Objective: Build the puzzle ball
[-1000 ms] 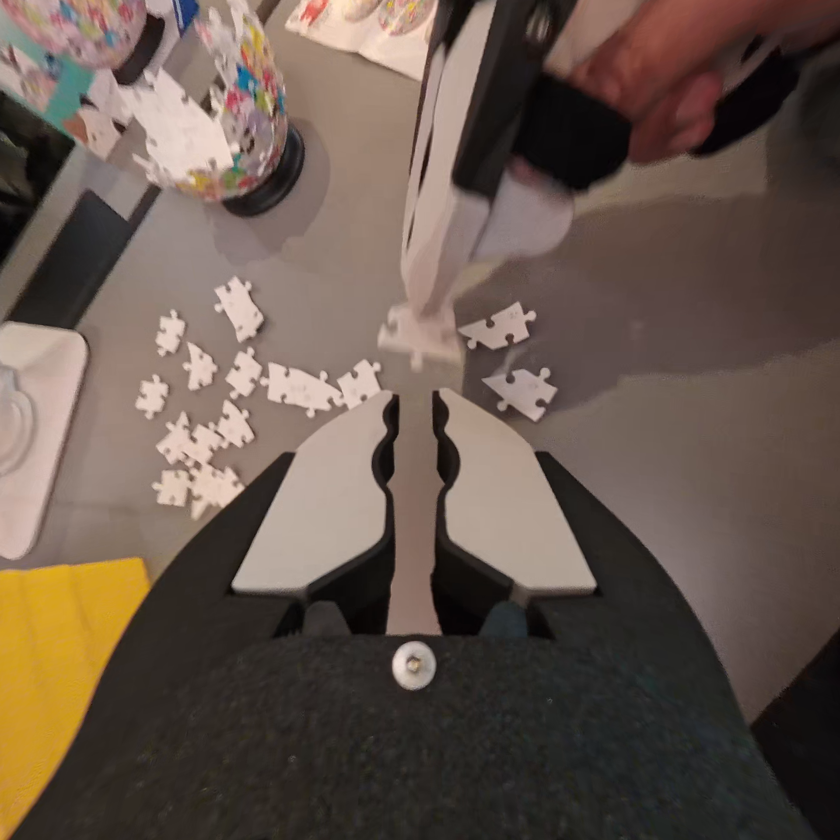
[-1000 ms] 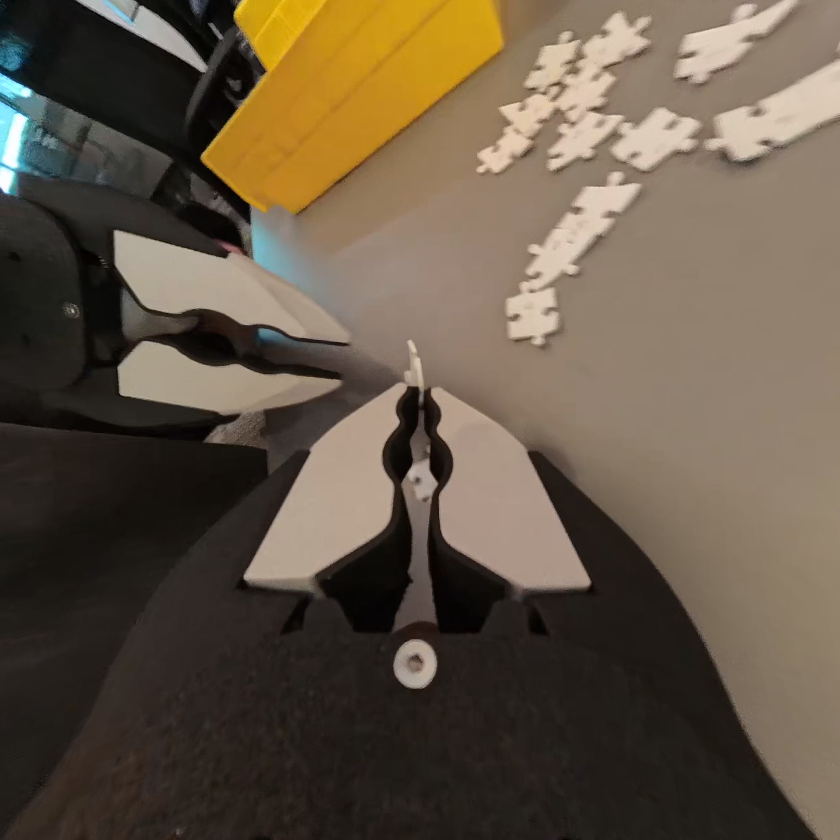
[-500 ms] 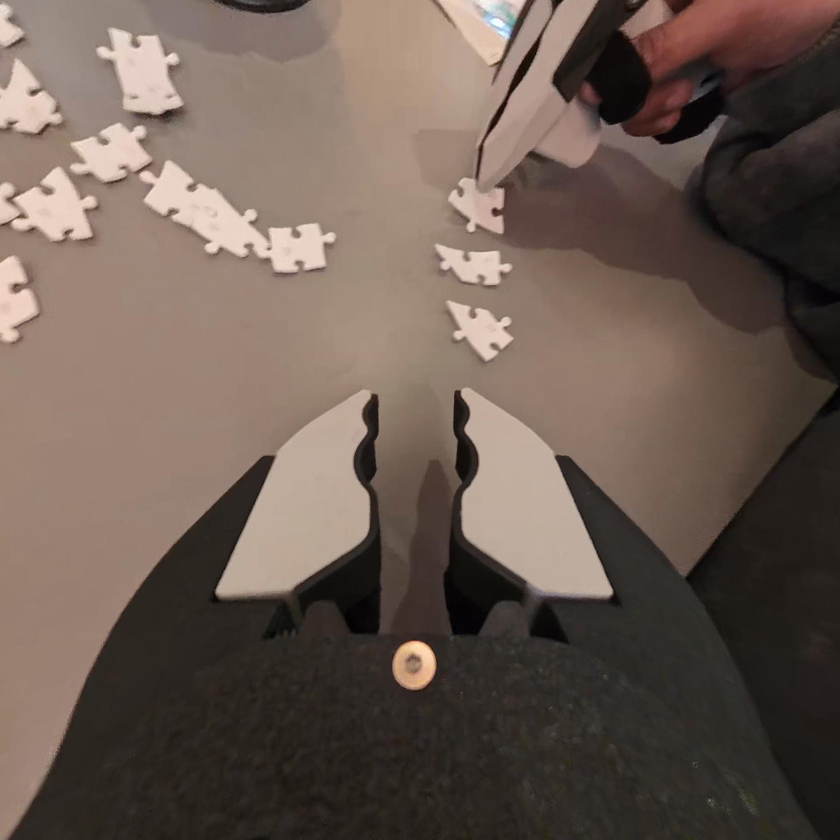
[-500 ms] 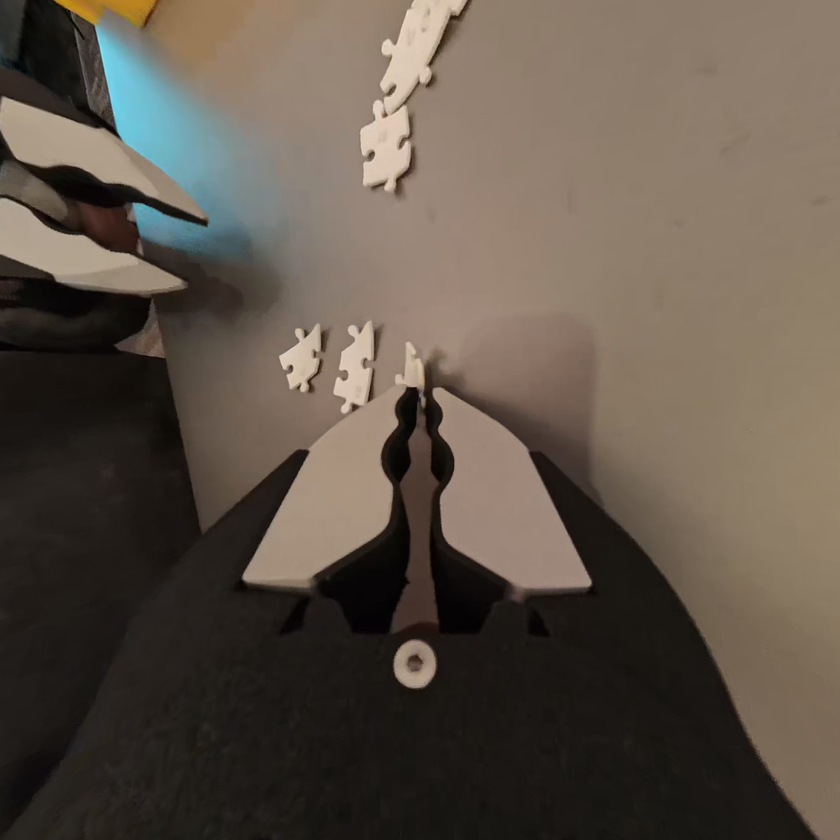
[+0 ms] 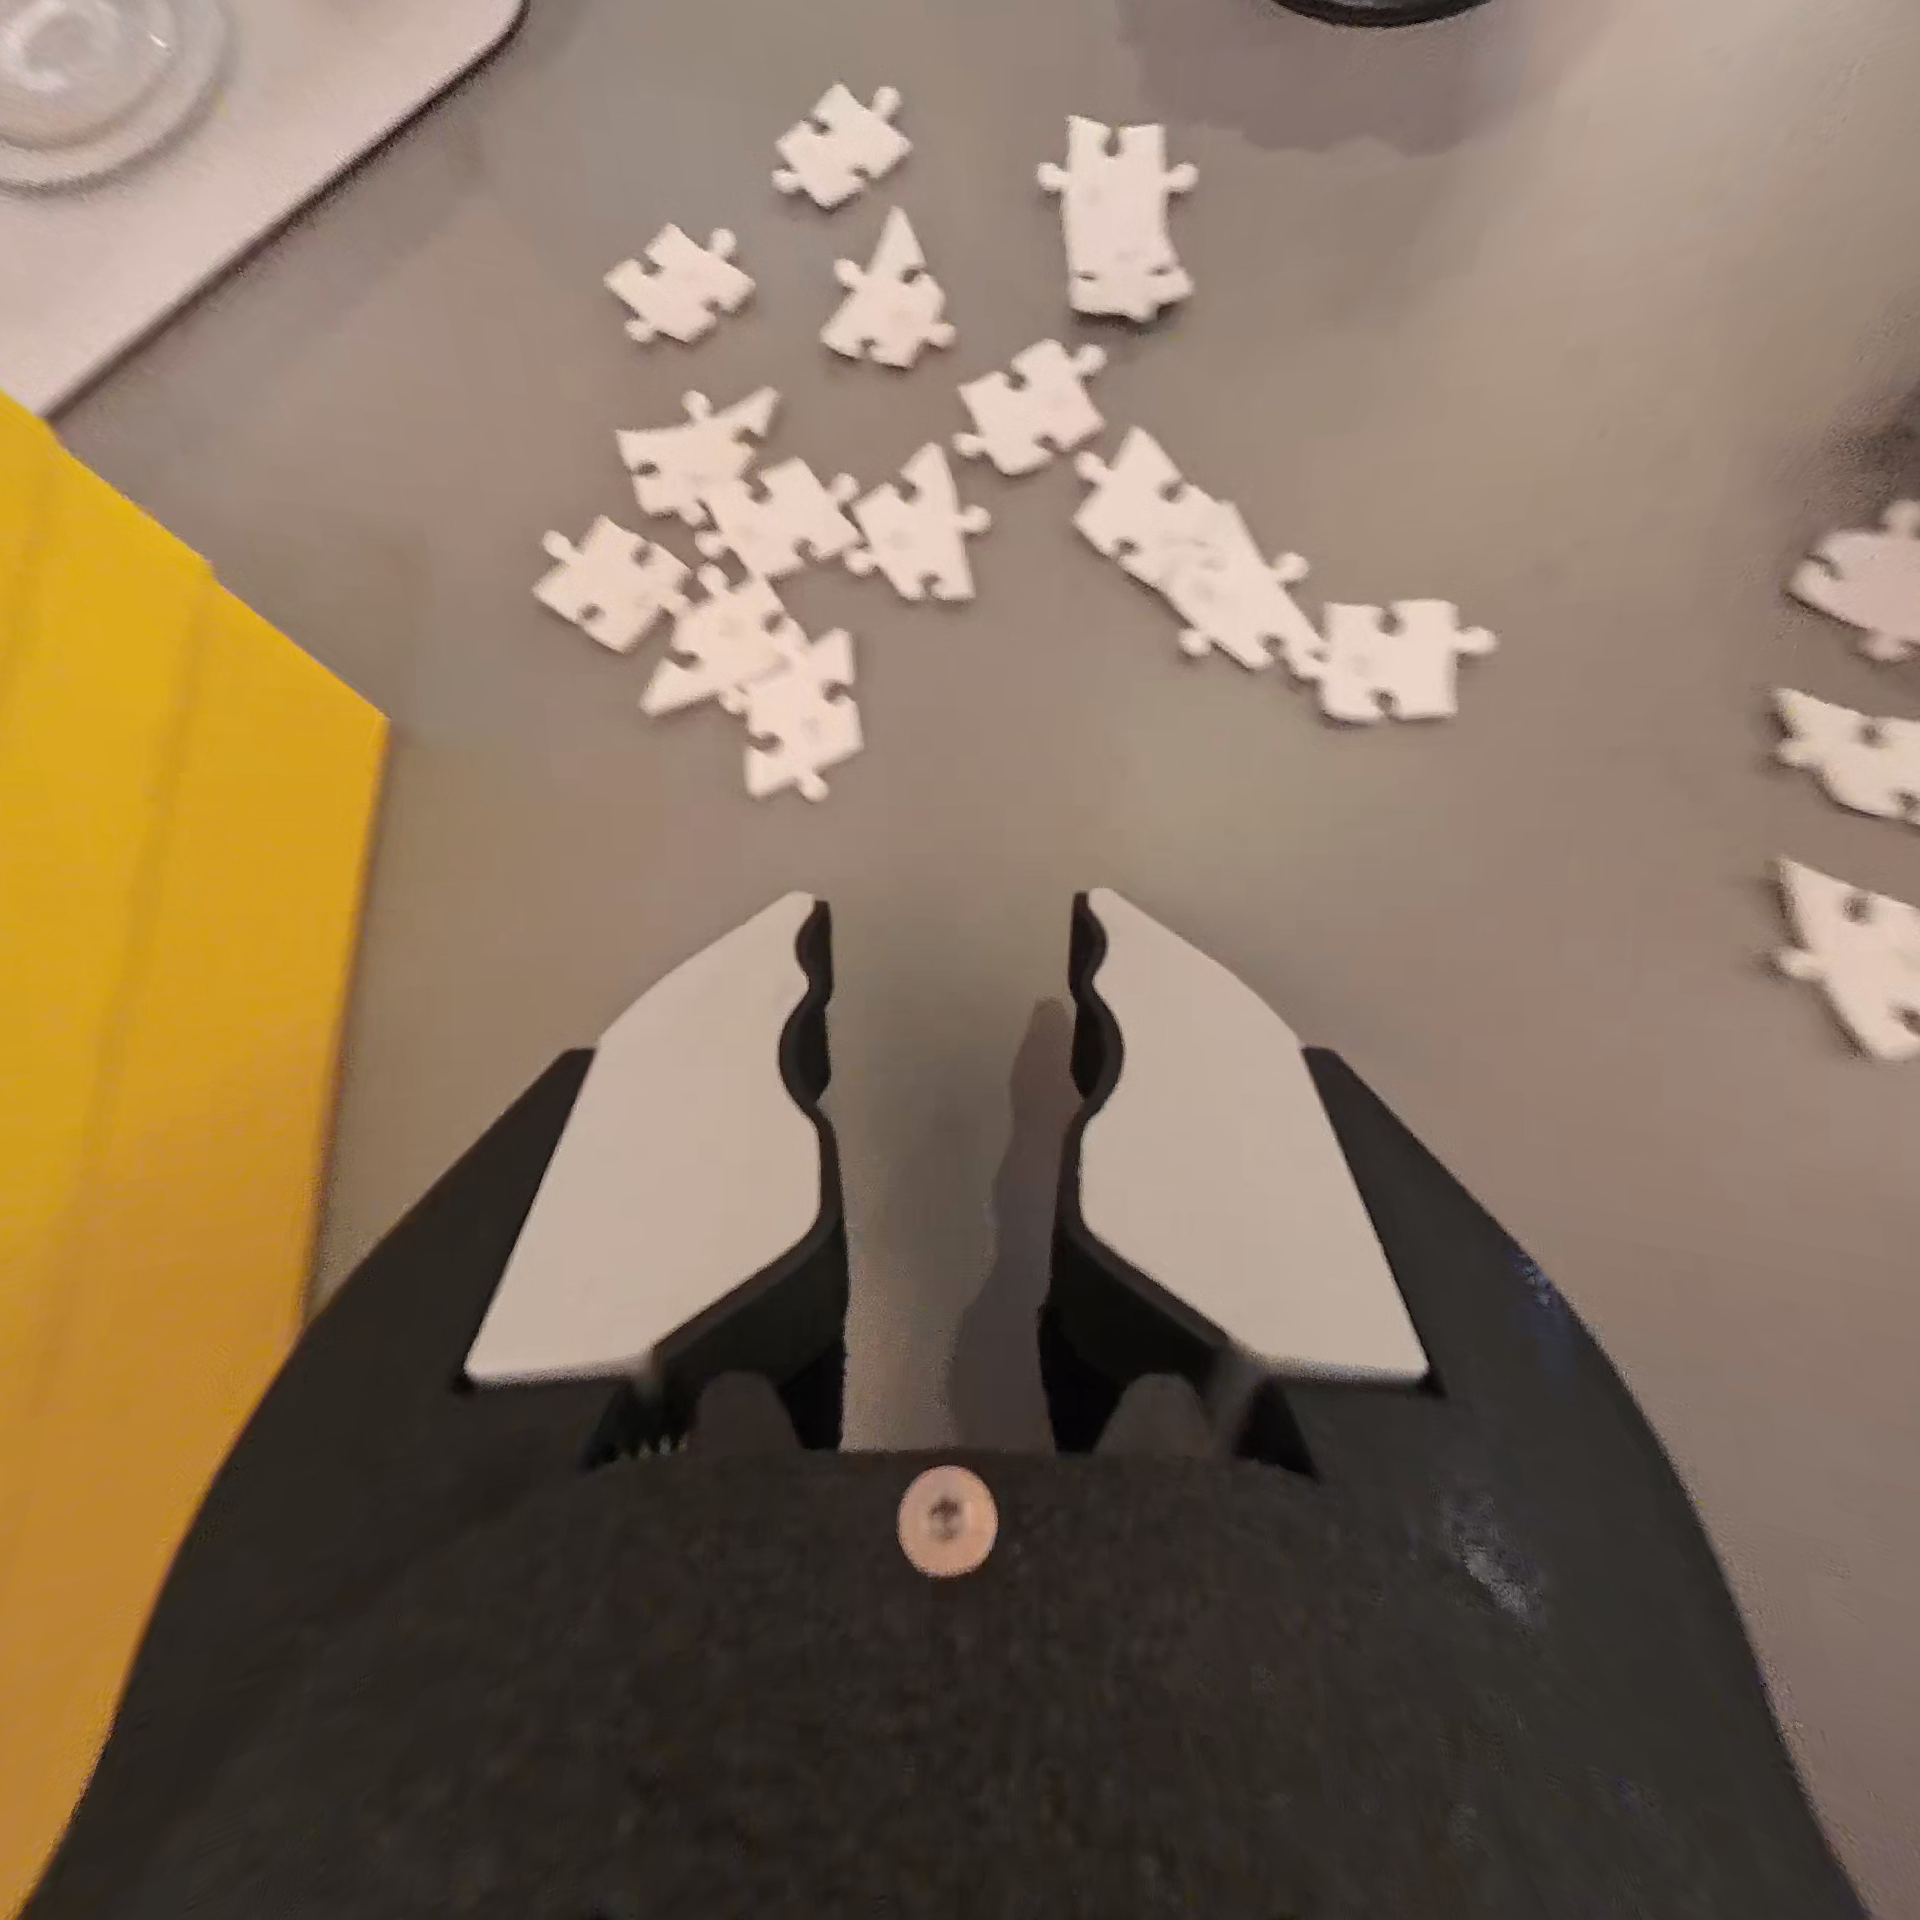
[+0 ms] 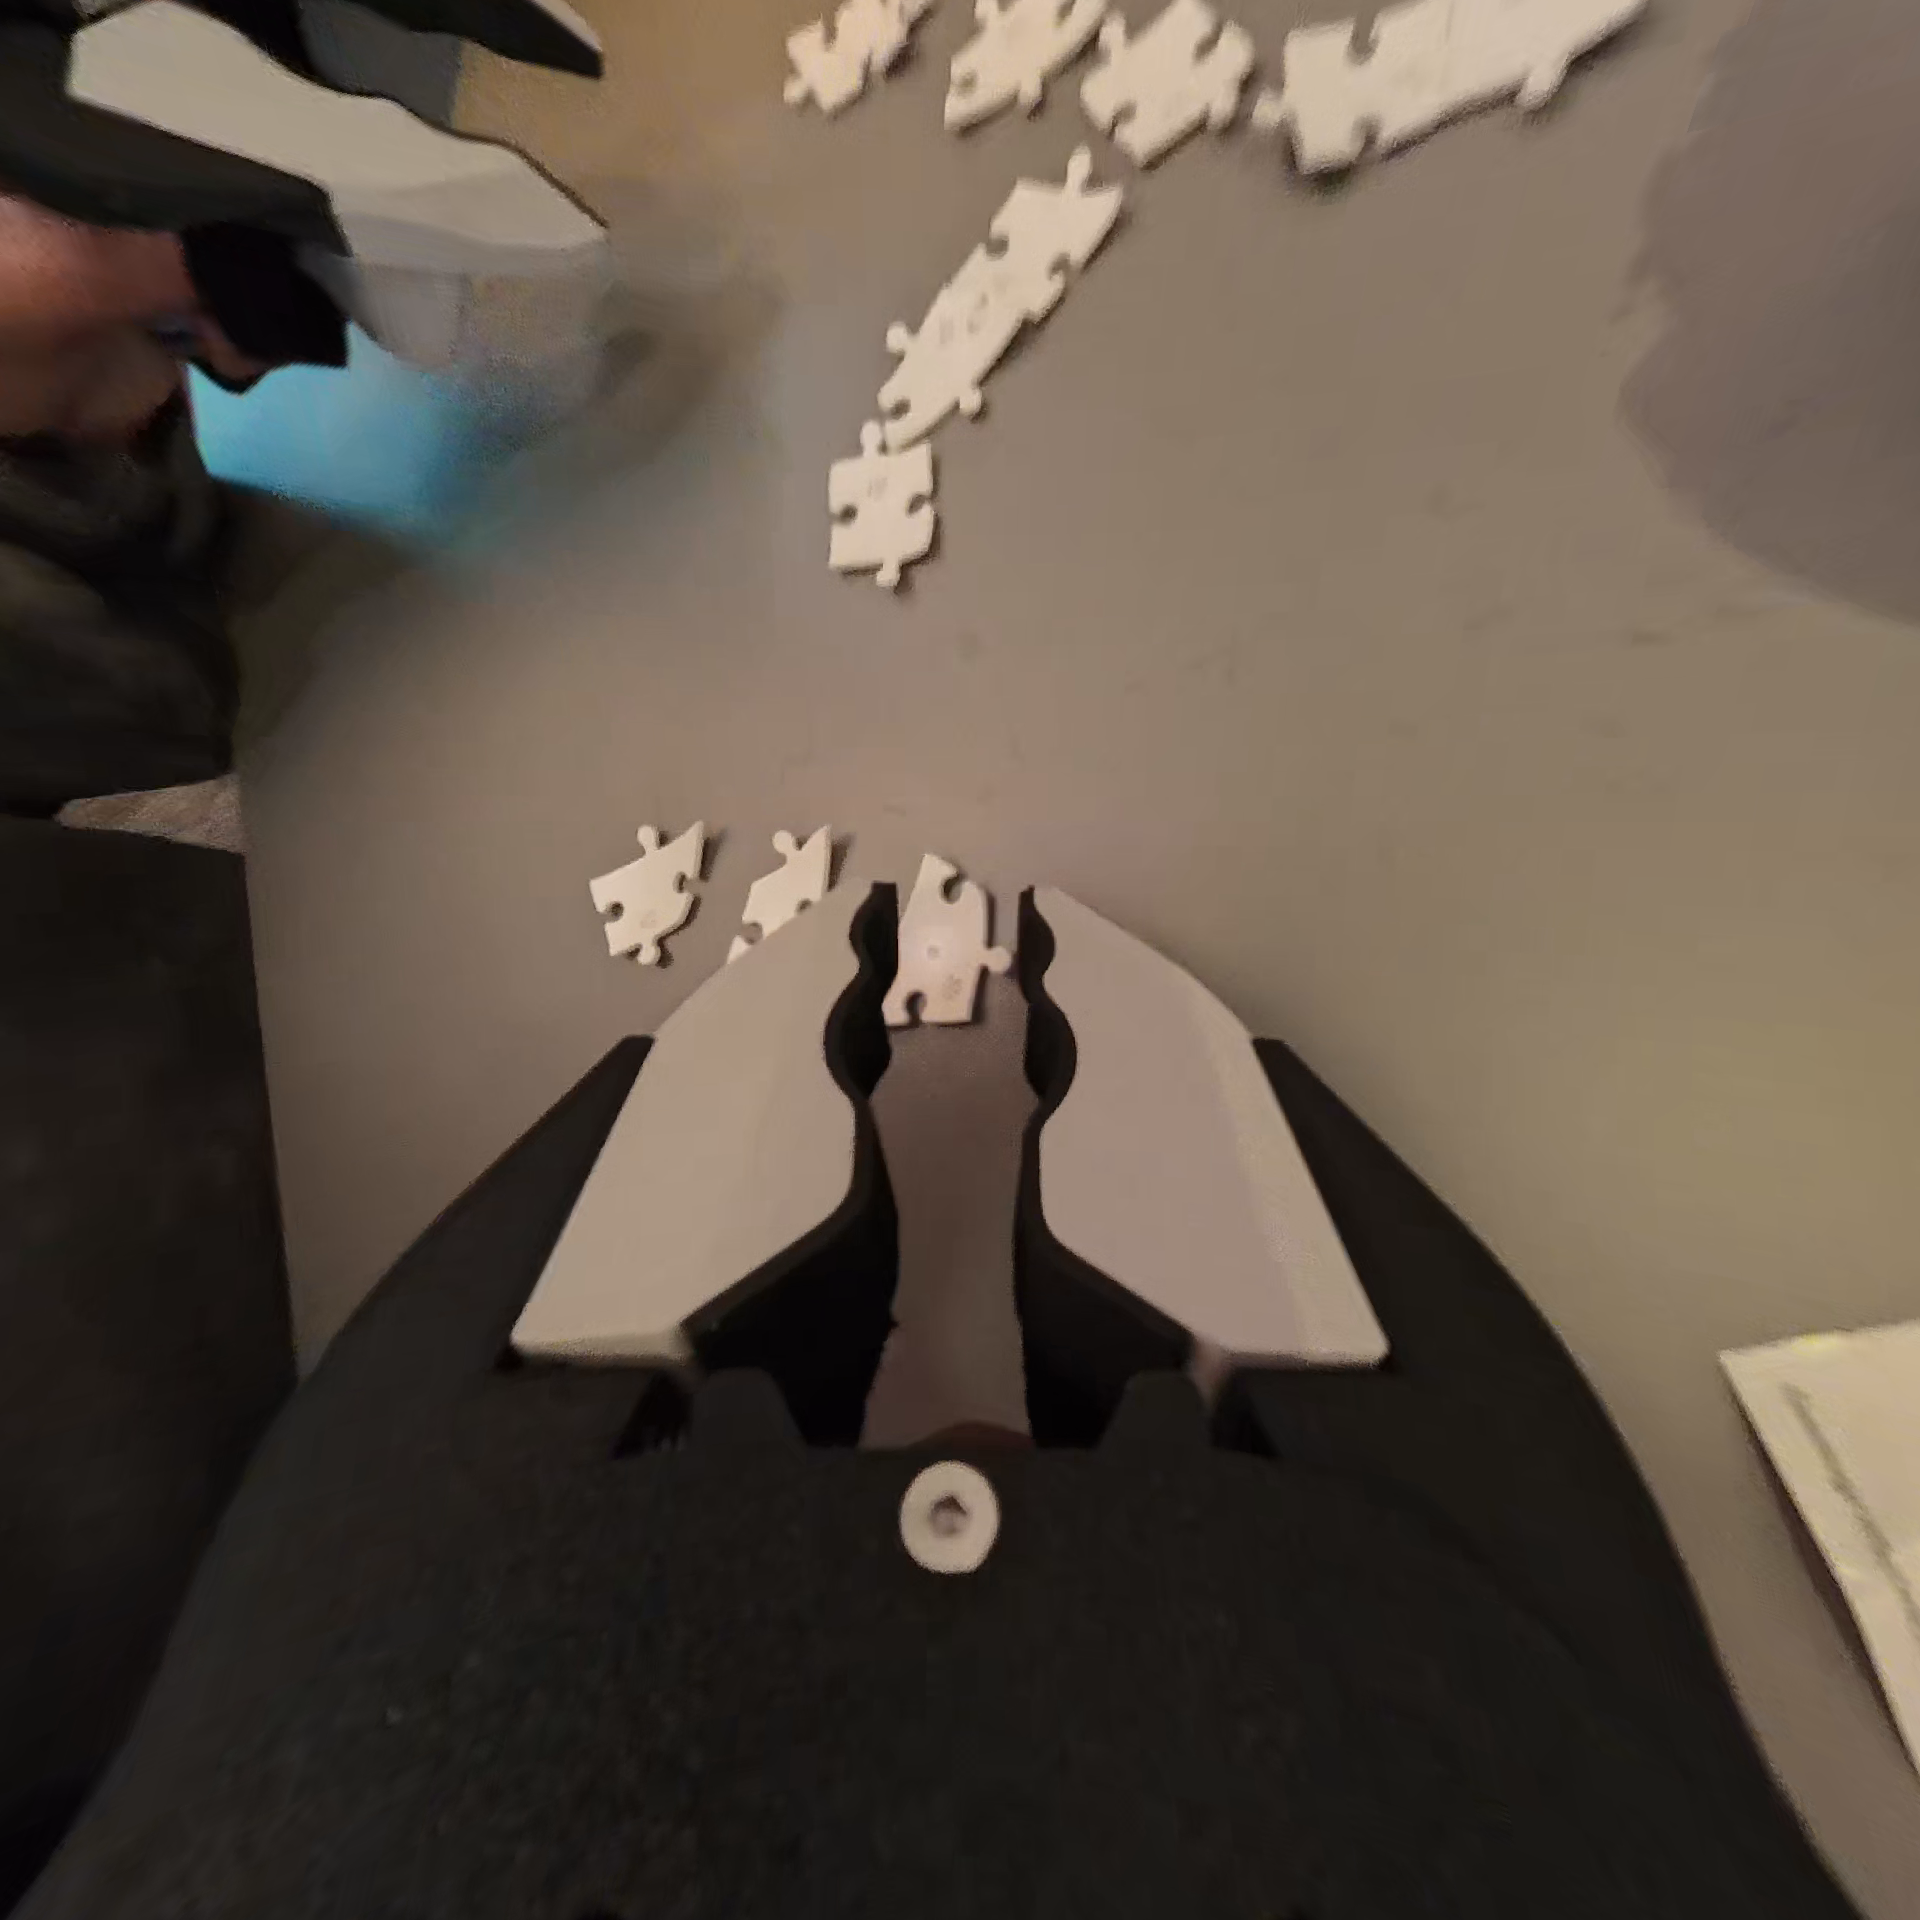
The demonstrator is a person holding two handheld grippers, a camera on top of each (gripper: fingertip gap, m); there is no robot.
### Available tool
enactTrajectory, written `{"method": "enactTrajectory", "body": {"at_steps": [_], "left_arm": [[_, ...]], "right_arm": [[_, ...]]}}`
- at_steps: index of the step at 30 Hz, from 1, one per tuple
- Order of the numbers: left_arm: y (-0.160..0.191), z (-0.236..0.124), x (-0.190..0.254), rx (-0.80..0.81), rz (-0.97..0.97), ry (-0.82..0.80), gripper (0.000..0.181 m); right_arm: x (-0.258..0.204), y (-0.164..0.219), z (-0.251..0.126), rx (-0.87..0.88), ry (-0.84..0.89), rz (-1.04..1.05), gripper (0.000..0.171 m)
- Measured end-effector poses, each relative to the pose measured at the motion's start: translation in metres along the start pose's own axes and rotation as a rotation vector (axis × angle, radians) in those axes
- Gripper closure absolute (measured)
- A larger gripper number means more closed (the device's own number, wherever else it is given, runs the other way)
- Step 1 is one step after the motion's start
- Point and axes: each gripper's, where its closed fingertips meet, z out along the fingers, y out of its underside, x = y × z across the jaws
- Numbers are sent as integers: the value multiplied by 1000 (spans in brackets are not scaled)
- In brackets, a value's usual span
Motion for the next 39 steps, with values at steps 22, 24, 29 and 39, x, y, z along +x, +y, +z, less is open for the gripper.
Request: {"method": "enactTrajectory", "body": {"at_steps": [22,24,29,39], "left_arm": [[-7,28,12,-73,59,61,162],[-16,14,34,-17,48,100,162],[-36,-21,94,128,51,173,162],[-40,-34,156,167,121,283,176]], "right_arm": [[-67,-13,-22,257,-76,5,162],[-72,-28,-16,284,-124,58,162],[-73,-46,8,276,-252,240,154],[-90,-41,15,272,-483,427,171]]}}
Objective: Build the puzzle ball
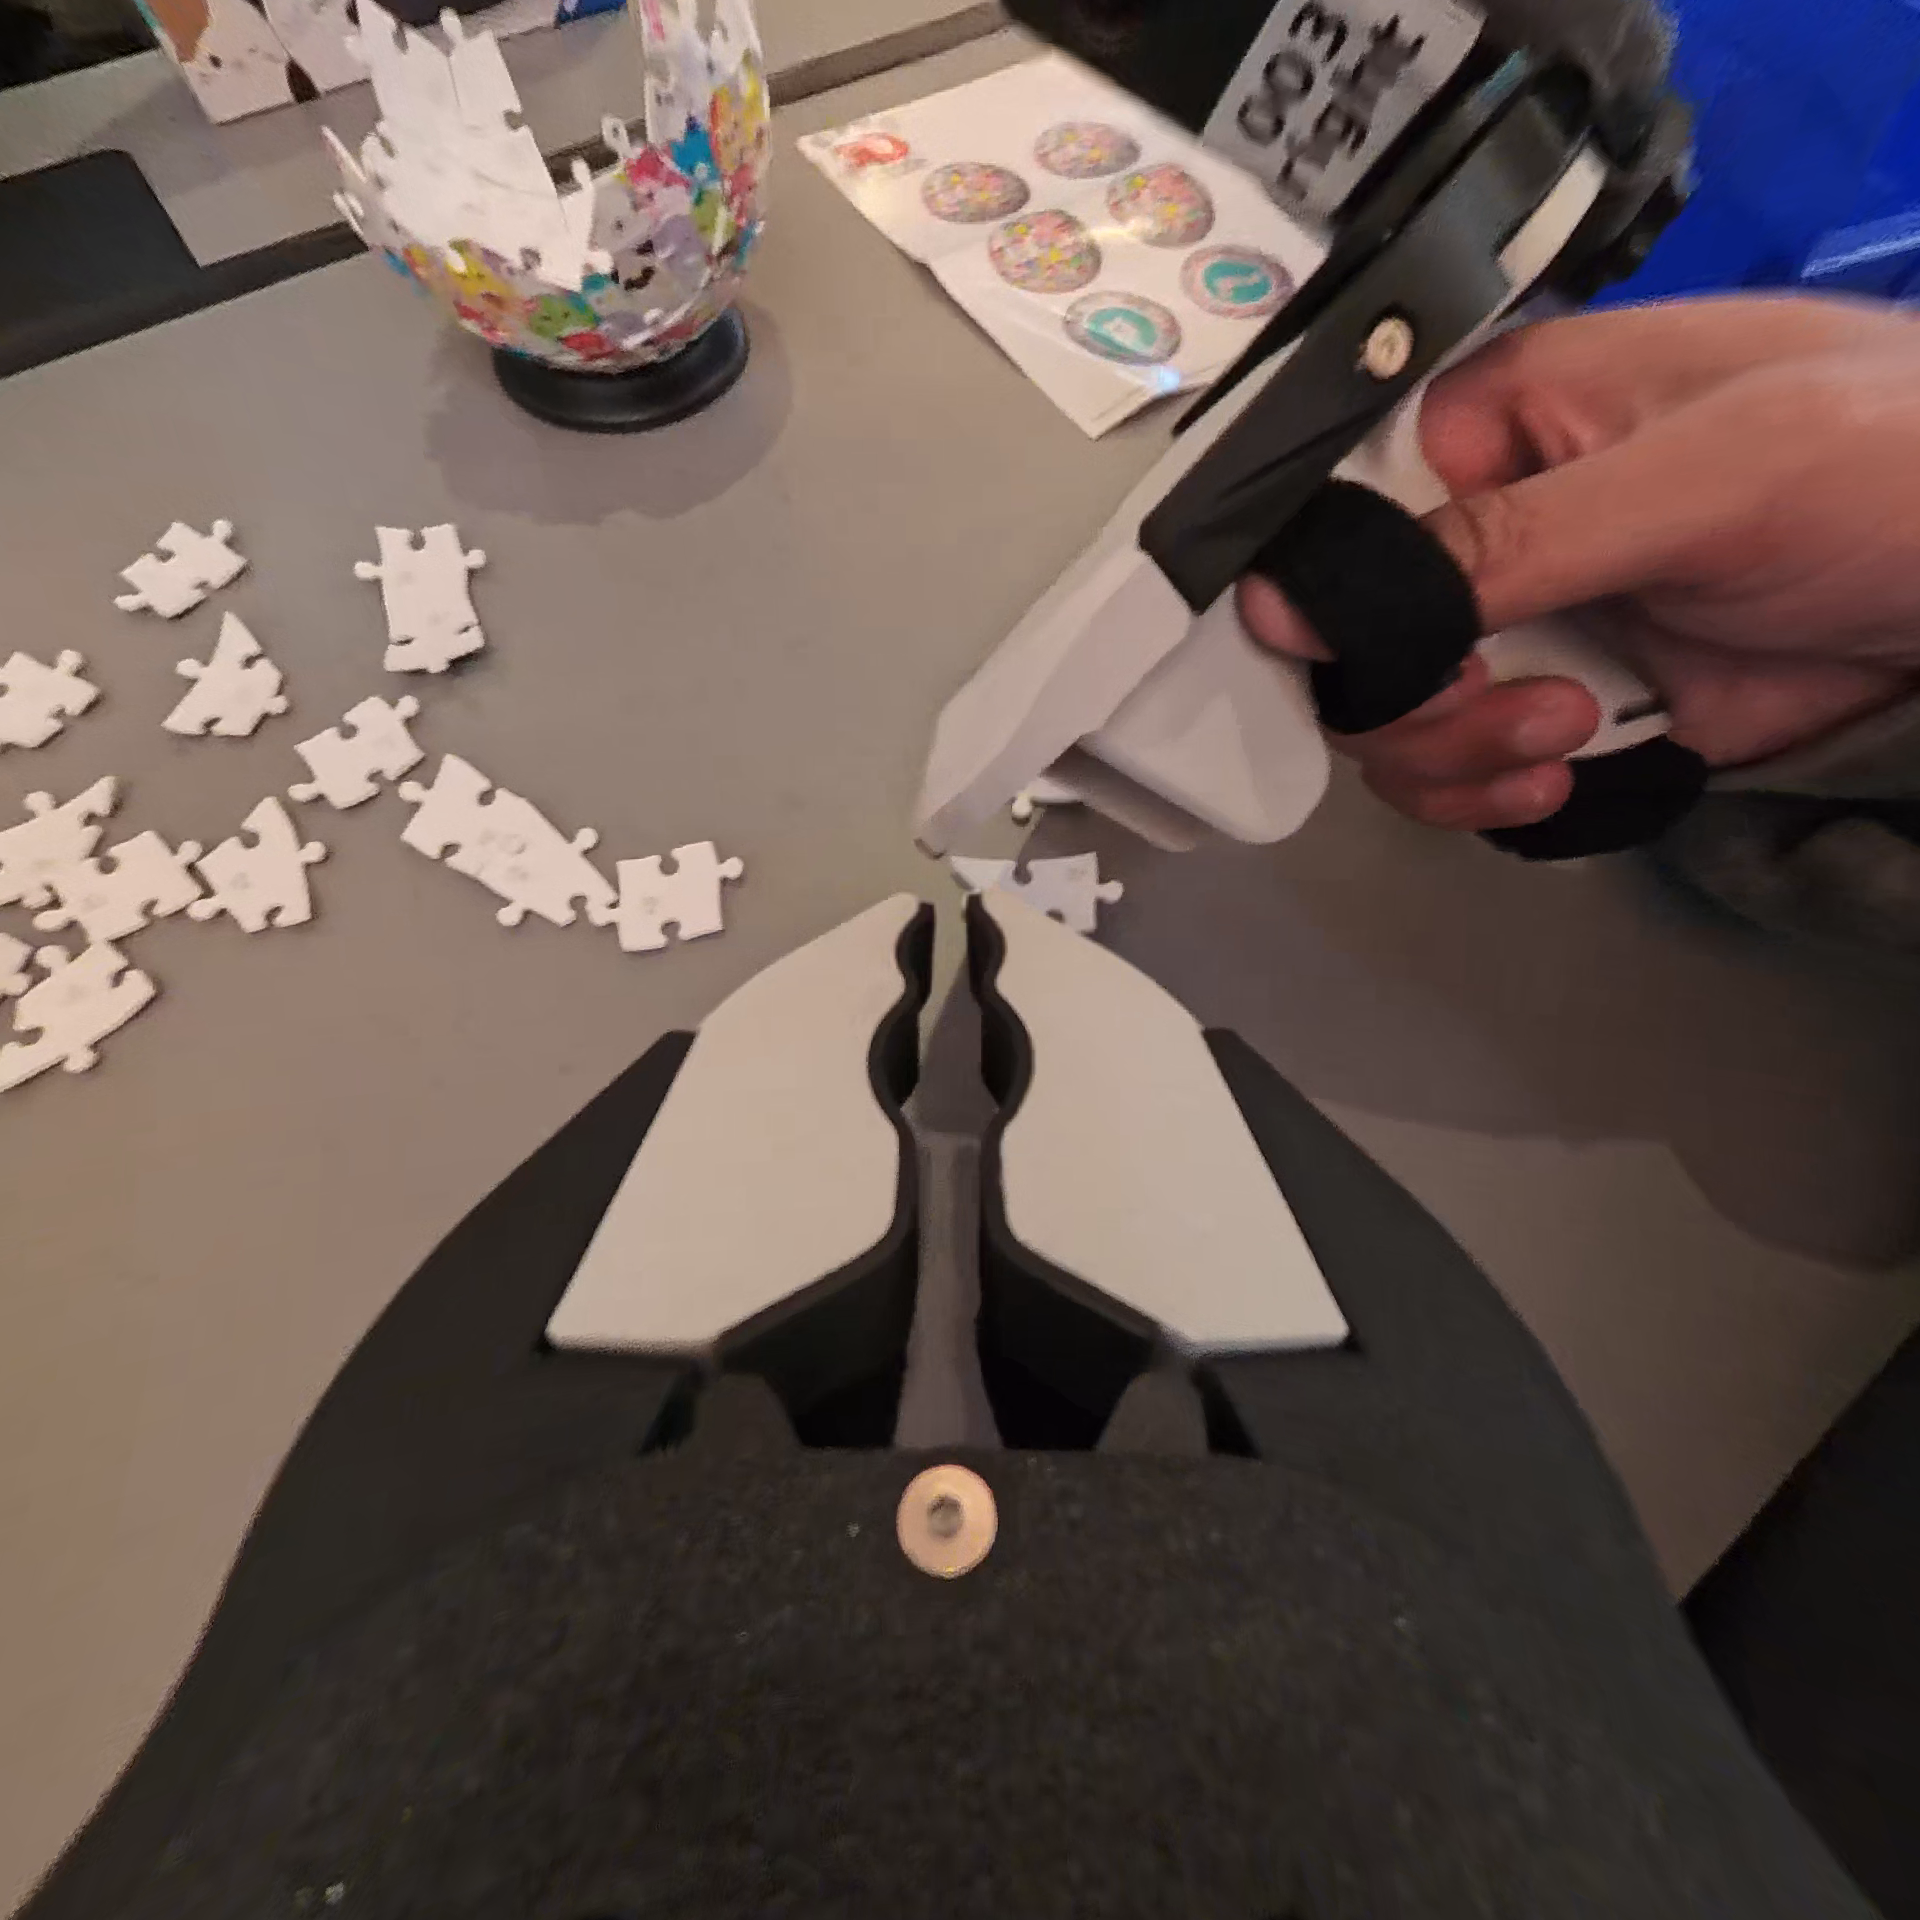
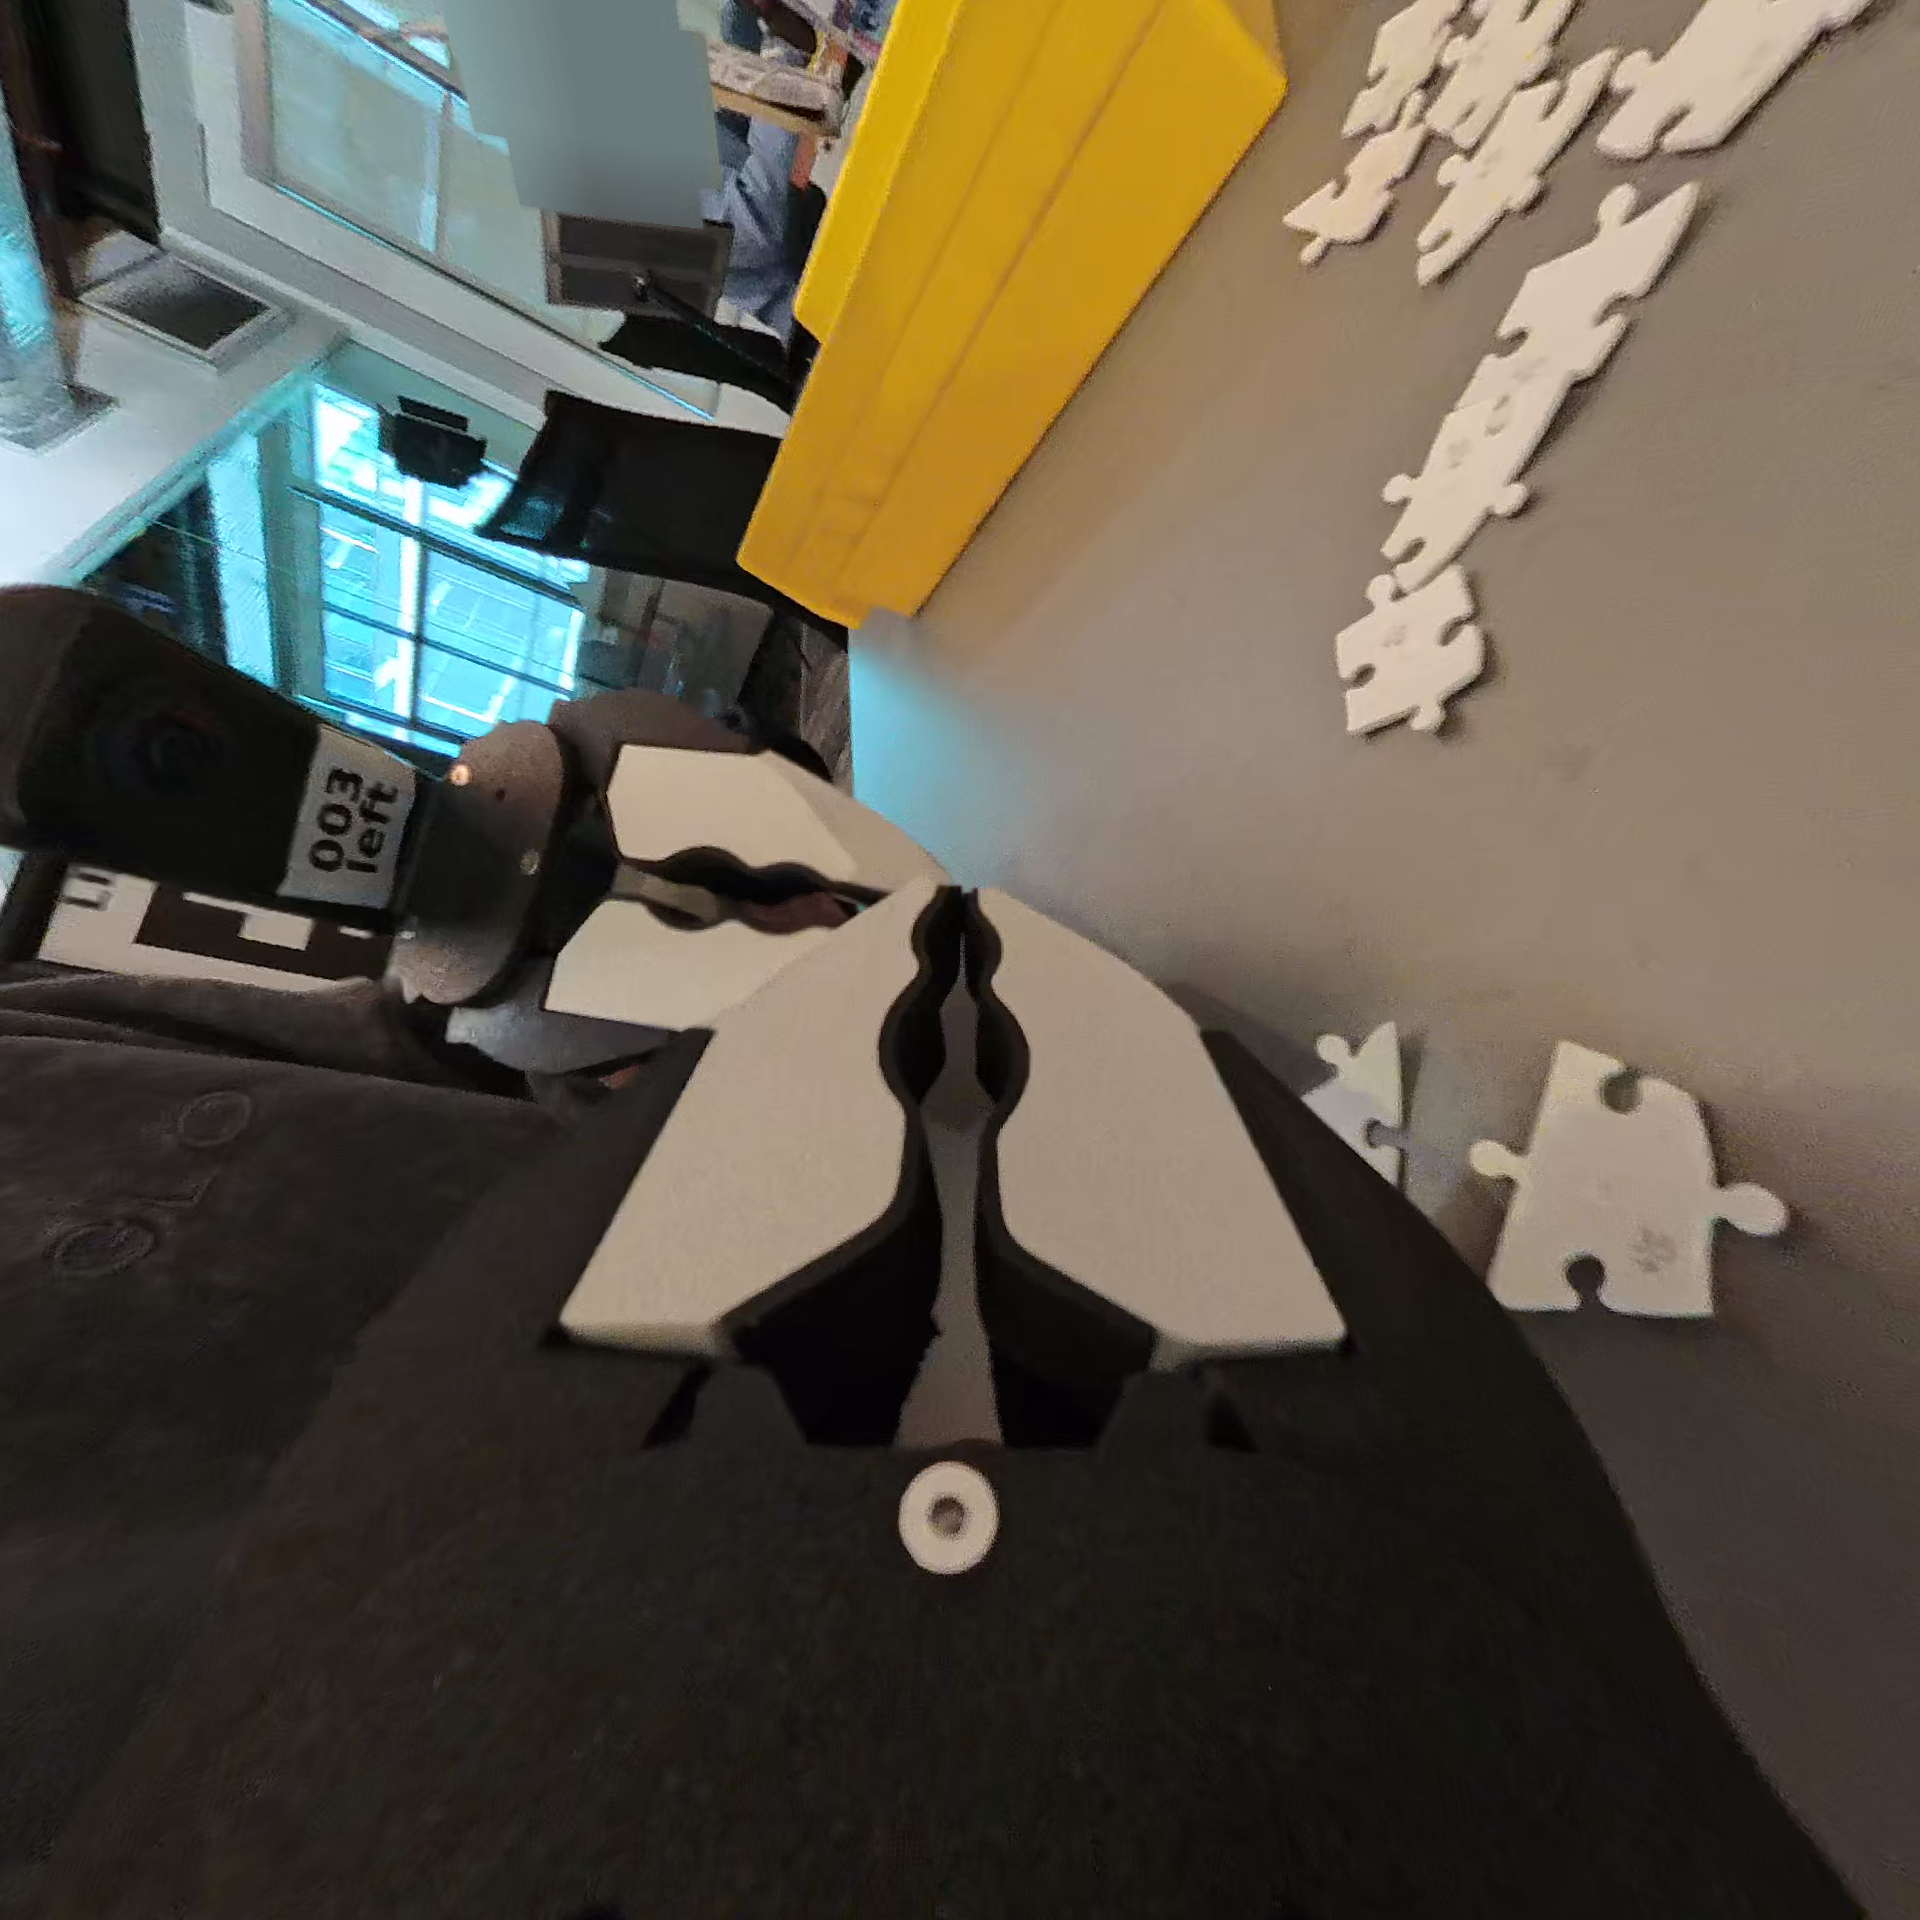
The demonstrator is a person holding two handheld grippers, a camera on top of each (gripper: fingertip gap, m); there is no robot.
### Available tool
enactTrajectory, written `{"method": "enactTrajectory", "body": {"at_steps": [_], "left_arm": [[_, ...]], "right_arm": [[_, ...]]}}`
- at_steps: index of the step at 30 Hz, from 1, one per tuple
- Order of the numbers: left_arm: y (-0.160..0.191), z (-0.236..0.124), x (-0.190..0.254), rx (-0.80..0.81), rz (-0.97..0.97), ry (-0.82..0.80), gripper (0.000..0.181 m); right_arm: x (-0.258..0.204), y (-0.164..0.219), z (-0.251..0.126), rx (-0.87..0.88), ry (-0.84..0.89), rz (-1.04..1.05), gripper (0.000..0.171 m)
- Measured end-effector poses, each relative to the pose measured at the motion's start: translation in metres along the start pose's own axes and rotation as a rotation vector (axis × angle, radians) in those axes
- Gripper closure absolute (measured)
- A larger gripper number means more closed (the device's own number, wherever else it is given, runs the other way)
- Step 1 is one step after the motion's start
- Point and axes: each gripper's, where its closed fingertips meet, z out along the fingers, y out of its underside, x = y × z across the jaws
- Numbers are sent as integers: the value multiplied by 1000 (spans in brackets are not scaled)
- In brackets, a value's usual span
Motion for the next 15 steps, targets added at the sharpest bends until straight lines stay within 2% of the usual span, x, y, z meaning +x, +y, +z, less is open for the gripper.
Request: {"method": "enactTrajectory", "body": {"at_steps": [2,4,8,11,15], "left_arm": [[13,2,-9,-60,37,-45,175],[22,0,-11,-87,31,-19,174],[50,-8,-2,-155,97,69,146],[69,-8,10,-209,153,122,125],[75,8,23,-241,246,98,119]], "right_arm": [[11,-1,-11,-10,74,-25,170],[15,-7,-31,20,135,-81,163],[20,16,-55,-84,291,-272,162],[22,44,-55,-126,333,-312,163],[22,68,-49,-119,331,-315,165]]}}
